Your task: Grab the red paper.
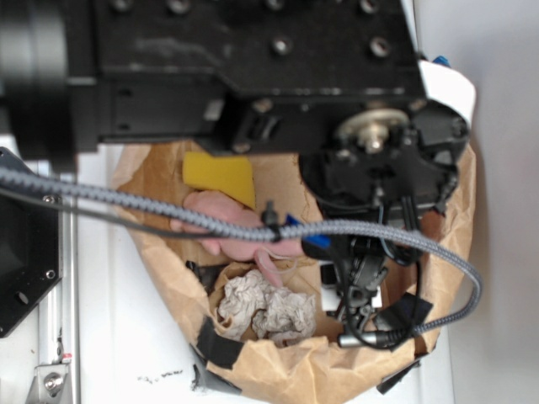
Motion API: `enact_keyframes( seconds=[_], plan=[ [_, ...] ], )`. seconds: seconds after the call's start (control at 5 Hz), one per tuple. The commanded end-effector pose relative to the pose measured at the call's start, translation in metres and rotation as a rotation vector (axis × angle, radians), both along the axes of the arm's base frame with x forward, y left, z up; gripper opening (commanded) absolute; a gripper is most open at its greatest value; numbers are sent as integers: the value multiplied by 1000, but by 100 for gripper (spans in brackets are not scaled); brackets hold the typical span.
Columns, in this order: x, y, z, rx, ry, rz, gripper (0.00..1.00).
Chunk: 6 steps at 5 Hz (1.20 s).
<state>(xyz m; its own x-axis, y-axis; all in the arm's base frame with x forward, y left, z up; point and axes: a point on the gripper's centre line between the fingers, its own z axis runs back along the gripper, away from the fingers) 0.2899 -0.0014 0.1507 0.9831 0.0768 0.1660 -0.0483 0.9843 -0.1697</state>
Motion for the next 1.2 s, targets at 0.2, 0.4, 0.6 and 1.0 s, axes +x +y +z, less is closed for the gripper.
enact_keyframes(
  seconds=[0.2, 0.4, 0.6, 1.0],
  plan=[
    [41, 4, -73, 80, -54, -46, 100],
    [43, -4, -80, 73, -61, -68, 100],
    [45, -9, -91, 88, -48, -52, 0],
    [42, -10, -104, 118, -36, -33, 0]
  ],
)
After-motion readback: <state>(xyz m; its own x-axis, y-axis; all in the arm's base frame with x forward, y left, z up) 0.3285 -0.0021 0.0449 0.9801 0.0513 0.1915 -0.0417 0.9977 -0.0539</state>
